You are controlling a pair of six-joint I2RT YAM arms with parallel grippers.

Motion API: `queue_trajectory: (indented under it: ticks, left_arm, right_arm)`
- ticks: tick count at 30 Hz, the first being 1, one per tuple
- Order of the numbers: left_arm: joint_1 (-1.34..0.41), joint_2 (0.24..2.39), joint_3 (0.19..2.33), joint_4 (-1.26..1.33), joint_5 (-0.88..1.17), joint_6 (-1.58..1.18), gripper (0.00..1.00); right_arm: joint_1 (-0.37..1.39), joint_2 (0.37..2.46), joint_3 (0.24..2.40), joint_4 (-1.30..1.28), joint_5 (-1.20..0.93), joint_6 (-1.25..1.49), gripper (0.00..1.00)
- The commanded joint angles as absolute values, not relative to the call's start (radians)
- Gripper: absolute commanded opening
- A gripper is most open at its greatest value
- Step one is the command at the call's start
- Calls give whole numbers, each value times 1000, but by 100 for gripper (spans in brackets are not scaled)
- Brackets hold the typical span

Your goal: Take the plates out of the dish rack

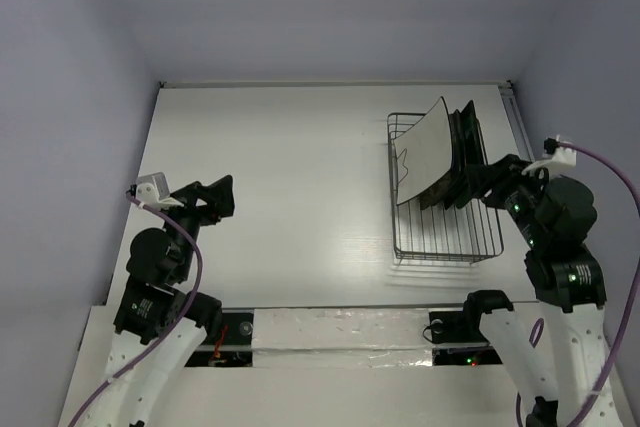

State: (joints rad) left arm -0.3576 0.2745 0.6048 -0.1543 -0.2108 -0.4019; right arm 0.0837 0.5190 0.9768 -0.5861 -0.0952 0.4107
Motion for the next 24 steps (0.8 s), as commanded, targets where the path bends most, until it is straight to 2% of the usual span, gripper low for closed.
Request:
queue_trajectory:
  ticks: [1, 4, 6, 7, 8, 11, 13, 14, 16, 17, 18, 21, 24]
  left_arm:
    - [-353, 256, 621, -107, -207, -388, 76]
    - [-353, 242, 621, -109, -207, -387, 76]
    - [-353, 238, 618, -109, -207, -388, 76]
    - [-353, 236, 615, -106, -207, -393, 76]
    - [-353, 236, 615, -104, -207, -393, 76]
    - [-362, 236, 612, -104, -207, -393, 75]
    - [-362, 236, 611, -101, -207, -393, 65]
    - [-362, 238, 611, -98, -207, -393, 61]
    - [-371, 238, 606, -91, -207, -390, 39]
    - [-371, 239, 606, -89, -207, -390, 32]
    - [-371, 239, 606, -92, -207, -391, 24]
    - [-371, 239, 604, -91, -207, -391, 23]
    - [-371, 248, 607, -92, -207, -391, 32]
  right_arm:
    - [83, 598, 1041, -574, -81, 391, 52]
    - [83, 685, 1065, -566, -52, 379, 46]
    - [83, 730, 1095, -566, -25, 374, 28]
    - [83, 770, 1104, -566, -18, 374, 5]
    - [83, 787, 1112, -561, -6, 373, 0]
    - [101, 856, 1135, -552, -6, 365, 0]
    - [129, 886, 1152, -549, 27, 362, 0]
    - [141, 915, 1160, -551, 50, 359, 8]
    - [178, 946, 1181, -558, 75, 350, 25]
    - [178, 981, 1192, -563, 92, 344, 32]
    - [192, 1001, 1199, -569, 101, 339, 33]
    - [216, 1061, 1223, -592, 181, 334, 36]
    - [225, 1097, 1223, -581, 218, 333, 37]
